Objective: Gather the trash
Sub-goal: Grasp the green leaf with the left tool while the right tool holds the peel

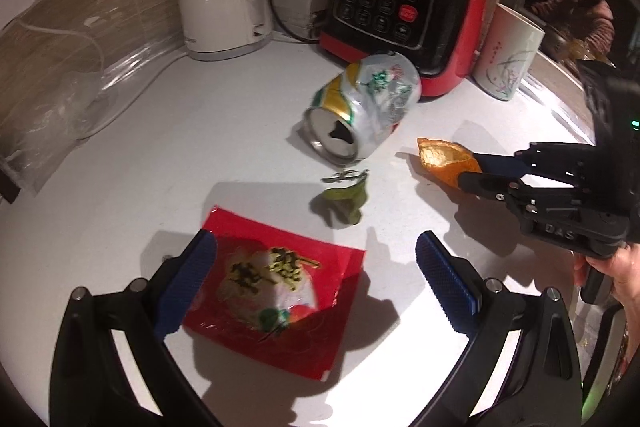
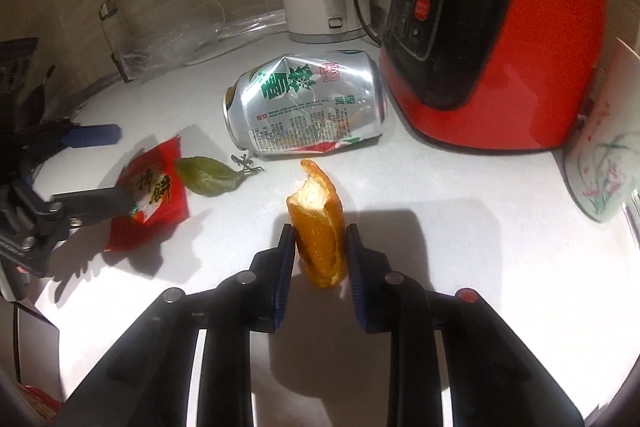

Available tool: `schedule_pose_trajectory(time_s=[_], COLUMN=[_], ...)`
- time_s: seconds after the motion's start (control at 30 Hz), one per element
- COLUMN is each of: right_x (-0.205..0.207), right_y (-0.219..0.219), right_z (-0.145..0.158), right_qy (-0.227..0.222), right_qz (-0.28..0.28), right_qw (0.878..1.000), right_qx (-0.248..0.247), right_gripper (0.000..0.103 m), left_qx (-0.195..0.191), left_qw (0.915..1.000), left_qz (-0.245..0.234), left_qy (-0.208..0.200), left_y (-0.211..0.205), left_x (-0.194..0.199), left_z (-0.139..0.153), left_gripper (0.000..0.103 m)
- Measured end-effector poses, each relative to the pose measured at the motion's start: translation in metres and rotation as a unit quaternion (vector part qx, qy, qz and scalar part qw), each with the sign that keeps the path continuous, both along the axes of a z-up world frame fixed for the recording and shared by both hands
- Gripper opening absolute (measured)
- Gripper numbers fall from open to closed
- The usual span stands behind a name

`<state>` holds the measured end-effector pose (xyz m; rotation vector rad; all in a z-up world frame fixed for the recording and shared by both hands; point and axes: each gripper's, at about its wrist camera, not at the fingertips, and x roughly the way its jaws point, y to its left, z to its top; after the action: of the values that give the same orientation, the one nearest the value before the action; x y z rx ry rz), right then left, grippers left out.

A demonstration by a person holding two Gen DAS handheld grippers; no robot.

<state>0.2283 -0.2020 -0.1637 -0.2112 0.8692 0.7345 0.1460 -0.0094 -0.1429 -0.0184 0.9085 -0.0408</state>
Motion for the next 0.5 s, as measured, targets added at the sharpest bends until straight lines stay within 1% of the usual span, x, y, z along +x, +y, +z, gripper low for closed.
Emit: schedule_pose_trajectory(time_s=[0.13,0.23,0.33,0.37,0.4,0.43,0.47,0.5], right_x=[-0.022,-0.039,-0.055,-0.059,-0.063,-0.066,-0.069,-0.072], right_y=[-0.023,-0.043,-0.058,-0.061,-0.064,-0.066,-0.068,-0.071], right_z=[0.011,0.019,0.027,0.029,0.03,0.031,0.032,0.033], right_qy=[-0.002,-0.001,-0.007,-0.008,-0.008,-0.009,-0.009,-0.009], right_qz=[-0.02,-0.033,-0.042,-0.043,-0.043,-0.043,-0.043,-0.043], right_qw=[1.0,0.998,0.996,0.996,0.996,0.996,0.996,0.996], right_qx=[0.023,0.055,0.073,0.076,0.078,0.079,0.08,0.081], right_gripper=[0.026,0.026,0.026,0.026,0.026,0.026,0.026,0.026], left_qx=[-0.001,-0.004,-0.006,-0.01,-0.017,-0.027,-0.036,-0.035], left_qw=[0.9997,0.9992,0.9986,0.9984,0.9981,0.9974,0.997,0.9976], left_qz=[-0.022,-0.028,-0.03,-0.03,-0.029,-0.03,-0.028,-0.025], left_qy=[0.013,0.029,0.043,0.046,0.052,0.059,0.062,0.054], left_y=[-0.015,-0.024,-0.029,-0.03,-0.029,-0.029,-0.028,-0.027], left_x=[0.017,0.031,0.041,0.044,0.046,0.048,0.049,0.048], left_z=[-0.007,-0.014,-0.022,-0.024,-0.026,-0.028,-0.029,-0.028], left_gripper=[0.095,0.095,0.093,0.085,0.073,0.066,0.056,0.052])
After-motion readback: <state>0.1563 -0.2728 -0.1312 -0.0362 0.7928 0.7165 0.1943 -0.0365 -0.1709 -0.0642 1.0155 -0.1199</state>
